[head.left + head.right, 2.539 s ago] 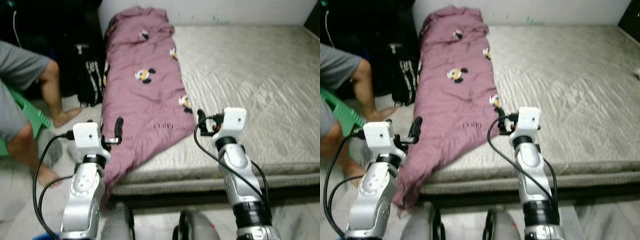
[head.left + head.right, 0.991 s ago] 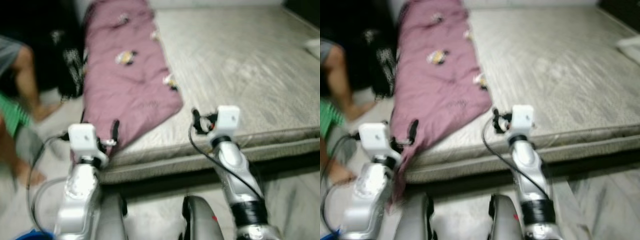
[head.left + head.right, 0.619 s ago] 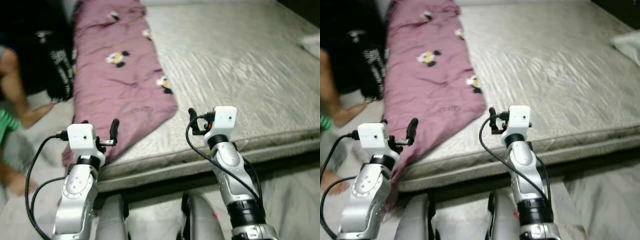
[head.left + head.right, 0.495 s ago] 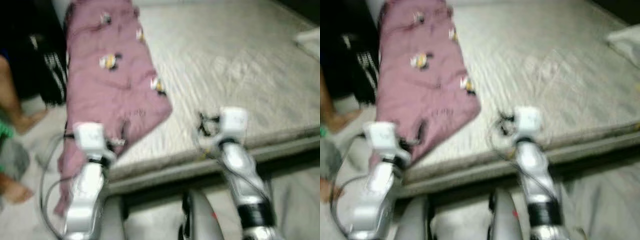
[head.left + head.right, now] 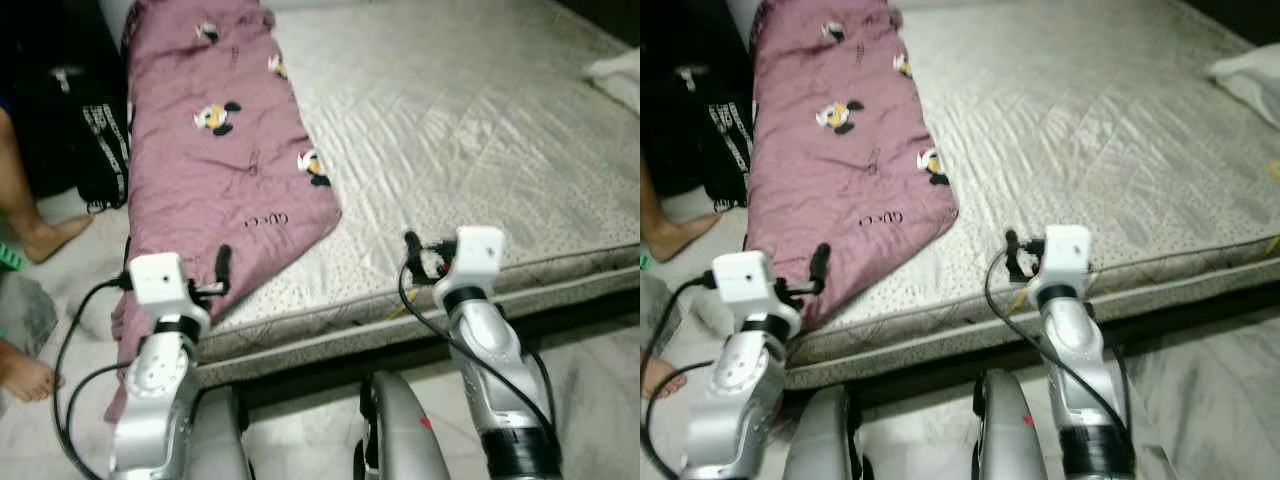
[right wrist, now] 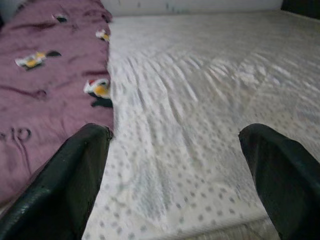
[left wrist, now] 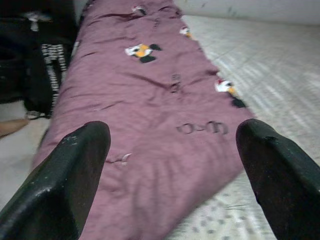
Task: Clean up the room
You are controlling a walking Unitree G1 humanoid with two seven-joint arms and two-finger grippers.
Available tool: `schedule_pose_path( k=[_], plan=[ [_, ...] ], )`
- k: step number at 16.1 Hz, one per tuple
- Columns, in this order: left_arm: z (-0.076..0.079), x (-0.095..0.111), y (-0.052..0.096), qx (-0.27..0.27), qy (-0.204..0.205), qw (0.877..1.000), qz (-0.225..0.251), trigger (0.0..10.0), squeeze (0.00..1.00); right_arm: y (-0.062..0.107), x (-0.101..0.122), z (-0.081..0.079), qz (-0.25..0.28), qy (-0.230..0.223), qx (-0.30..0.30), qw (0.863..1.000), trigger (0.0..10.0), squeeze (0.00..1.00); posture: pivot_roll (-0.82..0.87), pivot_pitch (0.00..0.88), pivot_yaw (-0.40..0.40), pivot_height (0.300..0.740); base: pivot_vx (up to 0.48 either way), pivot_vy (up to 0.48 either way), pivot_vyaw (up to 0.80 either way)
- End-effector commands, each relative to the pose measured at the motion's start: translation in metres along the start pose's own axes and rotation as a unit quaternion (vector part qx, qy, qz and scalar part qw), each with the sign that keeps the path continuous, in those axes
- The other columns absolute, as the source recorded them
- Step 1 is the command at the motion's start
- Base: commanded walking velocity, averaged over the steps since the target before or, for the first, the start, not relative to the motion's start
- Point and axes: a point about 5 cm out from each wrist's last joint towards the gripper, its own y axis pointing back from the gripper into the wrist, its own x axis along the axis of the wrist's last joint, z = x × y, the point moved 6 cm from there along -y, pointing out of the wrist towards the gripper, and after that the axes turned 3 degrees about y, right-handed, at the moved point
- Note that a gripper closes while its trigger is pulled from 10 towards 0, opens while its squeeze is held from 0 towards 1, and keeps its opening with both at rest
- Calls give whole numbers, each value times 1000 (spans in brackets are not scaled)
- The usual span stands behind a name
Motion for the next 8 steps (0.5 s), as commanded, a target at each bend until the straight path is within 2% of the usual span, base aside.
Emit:
schedule_pose_path(
  k=[1, 3, 6, 8],
  plan=[
    [-17, -3, -1, 29, -11, 999, -10, 10000, 0, 6, 1, 4, -4, 1, 0, 1000, 10000, 0, -72, 152, 14, 562, 0, 0, 0],
    [-39, -1, -7, 68, -9, 998, -14, 10000, 0, 18, -4, 16, -23, 9, -9, 1000, 10000, 0, -85, 174, 22, 562, 0, 0, 0],
    [-63, -1, -13, 107, -16, 994, -14, 10000, 0, 35, -6, 38, -45, 26, -24, 998, 10000, 0, -119, 216, 29, 562, 0, 0, 0],
    [-70, -3, -22, 118, -17, 993, -17, 10000, 0, 45, -8, 49, -57, 35, -29, 997, 10000, 0, -141, 242, 24, 527, 0, 0, 0]
  ],
)
